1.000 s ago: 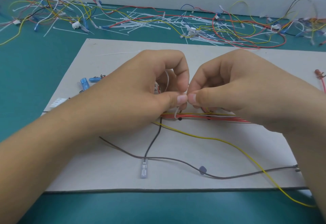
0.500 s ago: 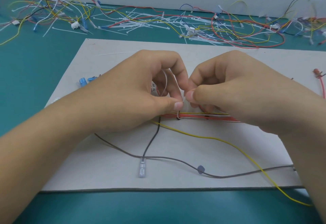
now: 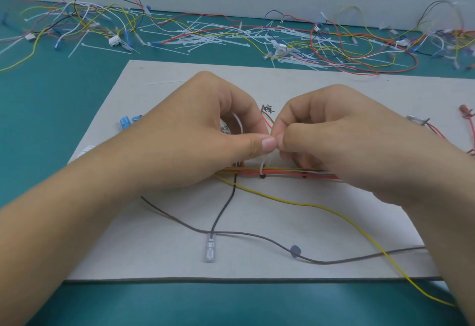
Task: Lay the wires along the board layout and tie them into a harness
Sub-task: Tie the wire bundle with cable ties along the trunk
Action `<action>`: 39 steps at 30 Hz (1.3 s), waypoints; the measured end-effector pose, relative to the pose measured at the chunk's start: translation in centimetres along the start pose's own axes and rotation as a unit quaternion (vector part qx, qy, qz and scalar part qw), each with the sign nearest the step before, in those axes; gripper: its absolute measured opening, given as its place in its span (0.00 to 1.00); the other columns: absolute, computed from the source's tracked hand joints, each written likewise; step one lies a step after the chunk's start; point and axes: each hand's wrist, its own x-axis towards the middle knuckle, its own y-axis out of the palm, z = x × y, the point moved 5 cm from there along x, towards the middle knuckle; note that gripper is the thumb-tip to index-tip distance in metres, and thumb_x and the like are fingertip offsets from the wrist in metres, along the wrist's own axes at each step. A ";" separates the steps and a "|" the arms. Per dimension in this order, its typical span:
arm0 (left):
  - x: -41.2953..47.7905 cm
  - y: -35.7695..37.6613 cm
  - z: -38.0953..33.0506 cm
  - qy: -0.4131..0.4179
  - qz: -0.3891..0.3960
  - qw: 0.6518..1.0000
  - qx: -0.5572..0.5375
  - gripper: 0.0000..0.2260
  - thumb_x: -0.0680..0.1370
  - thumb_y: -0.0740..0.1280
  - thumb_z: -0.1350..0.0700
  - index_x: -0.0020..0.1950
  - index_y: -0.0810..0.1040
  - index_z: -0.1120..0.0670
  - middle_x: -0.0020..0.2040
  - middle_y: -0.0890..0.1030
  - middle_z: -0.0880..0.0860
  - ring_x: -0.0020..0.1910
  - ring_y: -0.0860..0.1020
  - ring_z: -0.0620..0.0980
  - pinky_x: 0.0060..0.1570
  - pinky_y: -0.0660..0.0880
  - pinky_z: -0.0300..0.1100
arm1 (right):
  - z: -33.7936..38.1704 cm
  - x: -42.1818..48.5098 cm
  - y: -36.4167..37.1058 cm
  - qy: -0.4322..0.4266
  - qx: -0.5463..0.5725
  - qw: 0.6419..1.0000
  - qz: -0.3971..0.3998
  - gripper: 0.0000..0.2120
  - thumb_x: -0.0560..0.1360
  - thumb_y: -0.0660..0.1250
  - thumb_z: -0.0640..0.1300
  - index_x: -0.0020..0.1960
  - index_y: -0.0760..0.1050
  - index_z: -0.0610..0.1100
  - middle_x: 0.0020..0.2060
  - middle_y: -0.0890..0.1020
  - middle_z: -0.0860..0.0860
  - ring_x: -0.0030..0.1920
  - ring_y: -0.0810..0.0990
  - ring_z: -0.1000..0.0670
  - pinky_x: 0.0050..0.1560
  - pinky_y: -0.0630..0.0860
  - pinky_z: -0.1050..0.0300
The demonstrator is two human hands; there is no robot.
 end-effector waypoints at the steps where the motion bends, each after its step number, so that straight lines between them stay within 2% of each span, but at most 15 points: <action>1: 0.0 0.0 0.0 -0.001 0.001 1.000 -0.003 0.06 0.74 0.76 0.50 0.38 0.85 0.49 0.27 0.79 0.39 0.26 0.74 0.37 0.28 0.65 0.24 | 0.0 0.0 0.1 0.000 0.003 1.000 0.003 0.13 0.64 0.64 0.48 0.42 0.81 0.42 0.33 0.79 0.38 0.30 0.70 0.49 0.34 0.65 0.49; 10: 0.0 0.1 0.0 -0.003 0.011 1.000 -0.017 0.06 0.74 0.77 0.52 0.38 0.87 0.51 0.27 0.79 0.39 0.25 0.73 0.36 0.27 0.65 0.23 | -0.2 0.1 0.0 -0.008 0.014 1.000 0.008 0.10 0.64 0.65 0.45 0.42 0.82 0.45 0.30 0.78 0.45 0.30 0.71 0.49 0.33 0.66 0.50; 17: 0.2 0.0 0.4 -0.016 0.021 0.999 -0.039 0.07 0.73 0.79 0.50 0.38 0.86 0.50 0.28 0.80 0.42 0.25 0.73 0.38 0.28 0.65 0.25 | 0.1 0.0 0.1 -0.020 0.013 1.000 0.011 0.08 0.66 0.65 0.44 0.42 0.81 0.46 0.34 0.79 0.35 0.30 0.70 0.48 0.32 0.64 0.50; 22: 0.3 0.1 0.8 -0.034 0.041 0.997 -0.063 0.08 0.69 0.76 0.44 0.40 0.87 0.47 0.33 0.84 0.49 0.29 0.73 0.41 0.31 0.69 0.34 | 0.0 0.0 -0.1 -0.024 0.001 1.000 0.011 0.08 0.66 0.64 0.45 0.42 0.81 0.47 0.29 0.77 0.46 0.29 0.70 0.49 0.32 0.65 0.51; 25: 0.3 0.3 0.9 -0.044 0.047 0.995 -0.071 0.08 0.69 0.75 0.44 0.42 0.87 0.46 0.28 0.78 0.47 0.27 0.69 0.43 0.28 0.65 0.36 | -0.1 0.0 0.0 -0.020 -0.008 1.000 0.008 0.07 0.68 0.65 0.44 0.42 0.81 0.48 0.28 0.77 0.49 0.29 0.70 0.50 0.32 0.65 0.52; 27: 0.3 0.5 1.0 -0.049 0.055 0.995 -0.062 0.08 0.69 0.74 0.44 0.44 0.86 0.47 0.28 0.75 0.53 0.27 0.67 0.45 0.28 0.63 0.37 | -0.2 0.0 0.0 -0.017 -0.014 1.000 0.009 0.06 0.70 0.65 0.42 0.42 0.81 0.47 0.28 0.77 0.51 0.29 0.70 0.50 0.33 0.66 0.51; 30: 0.3 0.7 0.9 -0.049 0.058 0.996 -0.052 0.08 0.69 0.74 0.44 0.44 0.85 0.46 0.32 0.77 0.62 0.28 0.67 0.47 0.28 0.63 0.39 | -0.4 0.1 0.0 -0.005 -0.010 1.000 0.004 0.08 0.67 0.63 0.45 0.42 0.80 0.46 0.28 0.77 0.50 0.31 0.71 0.49 0.35 0.67 0.48; 33: 0.3 0.7 0.9 -0.051 0.060 0.995 -0.057 0.09 0.70 0.74 0.44 0.47 0.86 0.46 0.35 0.78 0.65 0.29 0.68 0.50 0.32 0.63 0.41 | -0.4 0.1 0.1 0.002 -0.005 1.000 0.001 0.10 0.66 0.62 0.46 0.42 0.80 0.45 0.29 0.78 0.49 0.31 0.72 0.49 0.36 0.68 0.47; 36: 0.3 0.7 0.9 -0.051 0.060 0.994 -0.070 0.09 0.69 0.74 0.45 0.46 0.86 0.46 0.32 0.77 0.64 0.30 0.67 0.50 0.34 0.63 0.43 | -0.3 0.1 0.0 0.002 -0.002 1.000 -0.008 0.10 0.65 0.63 0.47 0.41 0.80 0.45 0.29 0.78 0.50 0.32 0.73 0.49 0.37 0.68 0.47; 39: 0.3 0.8 0.9 -0.050 0.062 0.994 -0.081 0.08 0.70 0.74 0.46 0.45 0.86 0.46 0.35 0.77 0.66 0.30 0.67 0.51 0.34 0.63 0.44 | -0.2 0.1 0.0 0.000 0.002 1.000 -0.014 0.09 0.66 0.62 0.47 0.40 0.80 0.46 0.28 0.78 0.52 0.31 0.72 0.50 0.35 0.67 0.50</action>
